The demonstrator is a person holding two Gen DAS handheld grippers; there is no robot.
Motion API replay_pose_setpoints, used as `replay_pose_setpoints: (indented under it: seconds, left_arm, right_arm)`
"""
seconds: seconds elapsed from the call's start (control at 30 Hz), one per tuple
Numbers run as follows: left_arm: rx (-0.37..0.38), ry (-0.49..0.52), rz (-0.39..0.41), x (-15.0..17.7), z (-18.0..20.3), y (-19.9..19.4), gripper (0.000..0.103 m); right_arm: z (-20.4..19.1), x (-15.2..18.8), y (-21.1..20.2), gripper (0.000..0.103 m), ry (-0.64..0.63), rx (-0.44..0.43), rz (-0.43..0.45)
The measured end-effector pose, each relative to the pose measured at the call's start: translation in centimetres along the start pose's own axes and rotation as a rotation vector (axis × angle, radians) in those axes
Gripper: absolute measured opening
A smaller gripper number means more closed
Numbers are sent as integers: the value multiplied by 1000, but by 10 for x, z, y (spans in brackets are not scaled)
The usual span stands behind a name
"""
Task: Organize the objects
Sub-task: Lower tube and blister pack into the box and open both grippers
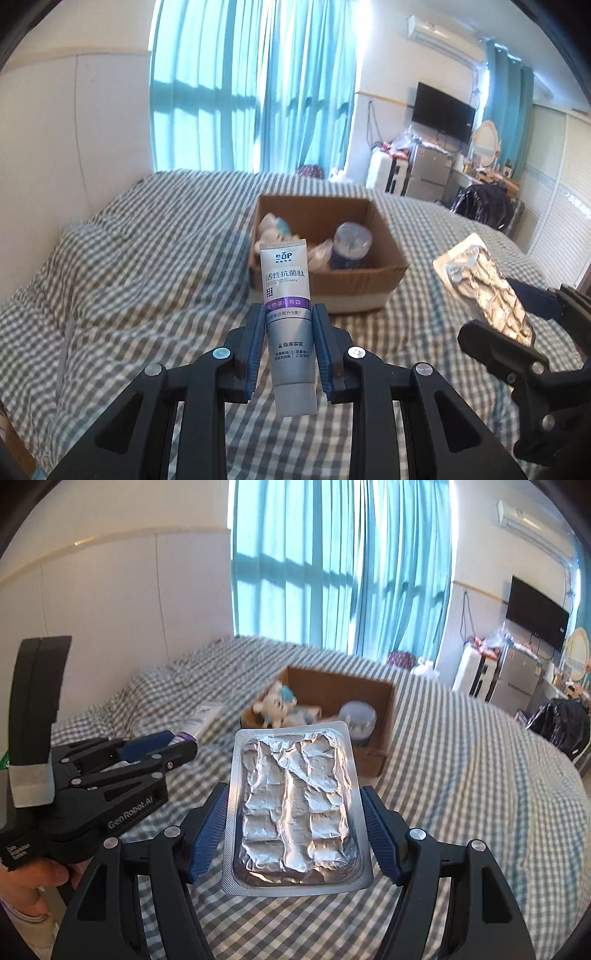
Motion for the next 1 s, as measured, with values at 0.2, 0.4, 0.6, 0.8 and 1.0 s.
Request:
replay_pose_setpoints:
  seconds: [0.2, 0.4, 0.6, 0.8, 1.0]
  left_arm:
    - [8, 28, 45, -27, 8, -3, 26]
    - [19, 27, 58, -60, 6, 20, 26]
    - [32, 10, 72, -92, 0, 59, 26]
    - [20, -8, 55, -115, -9, 114, 26]
    - [24, 35, 15, -121, -8, 171, 26]
  right_arm:
    - [14, -28, -12, 70, 3, 11, 57]
    - [37, -61, 1, 70, 27, 9, 80]
    - [63, -105, 37, 70, 57, 1, 103]
    - [80, -140, 94, 70, 68, 1, 96]
    - [90, -158, 165, 70, 69, -17, 51]
Point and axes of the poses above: each gripper's, at about its wrist camera, not at the fingertips, and y roughly the way its jaws point, z to its right, x to its underside, the point moved 3 cm from there along y, roughly the way its jaws point, and after that the axes turned 10 degrees about -z, right-handed, at the moved point
